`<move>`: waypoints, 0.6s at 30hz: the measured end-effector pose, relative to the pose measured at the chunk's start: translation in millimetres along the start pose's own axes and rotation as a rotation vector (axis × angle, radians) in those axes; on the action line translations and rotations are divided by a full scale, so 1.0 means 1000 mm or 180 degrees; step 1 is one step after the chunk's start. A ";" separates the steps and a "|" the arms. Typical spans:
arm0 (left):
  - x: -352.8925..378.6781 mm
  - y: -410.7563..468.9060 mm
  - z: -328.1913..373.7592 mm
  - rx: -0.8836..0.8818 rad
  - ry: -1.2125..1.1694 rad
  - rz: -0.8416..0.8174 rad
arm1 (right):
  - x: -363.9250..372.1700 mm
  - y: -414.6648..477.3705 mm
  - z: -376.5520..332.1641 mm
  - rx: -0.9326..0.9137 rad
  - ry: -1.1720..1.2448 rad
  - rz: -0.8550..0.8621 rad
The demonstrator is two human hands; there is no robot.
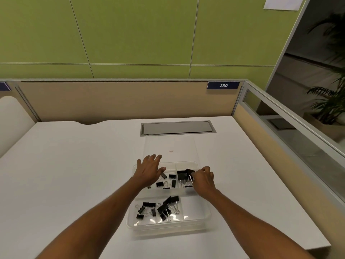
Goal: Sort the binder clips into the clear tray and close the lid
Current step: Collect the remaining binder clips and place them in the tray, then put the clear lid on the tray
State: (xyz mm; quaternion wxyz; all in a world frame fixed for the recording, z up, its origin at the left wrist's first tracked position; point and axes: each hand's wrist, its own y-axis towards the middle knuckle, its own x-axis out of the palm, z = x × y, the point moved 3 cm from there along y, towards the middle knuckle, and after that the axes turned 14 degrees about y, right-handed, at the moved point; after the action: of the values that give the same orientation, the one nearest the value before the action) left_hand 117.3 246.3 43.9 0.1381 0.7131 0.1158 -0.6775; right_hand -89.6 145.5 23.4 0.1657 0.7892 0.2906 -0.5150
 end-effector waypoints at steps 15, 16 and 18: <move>0.007 0.023 -0.013 -0.0132 0.0137 0.0009 | -0.013 0.029 -0.015 -0.0159 0.0499 0.0277; 0.008 0.029 -0.015 -0.0166 0.0139 -0.0022 | -0.013 0.036 -0.014 -0.0164 0.0519 0.0261; 0.010 0.041 -0.018 -0.0223 0.0156 -0.0060 | -0.013 0.051 -0.013 -0.0177 0.0501 0.0207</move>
State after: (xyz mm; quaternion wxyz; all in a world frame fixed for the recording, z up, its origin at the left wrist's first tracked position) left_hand 149.3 214.1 36.7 0.1537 0.7231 0.1495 -0.6566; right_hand -52.2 109.0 38.9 0.1809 0.8314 0.2911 -0.4375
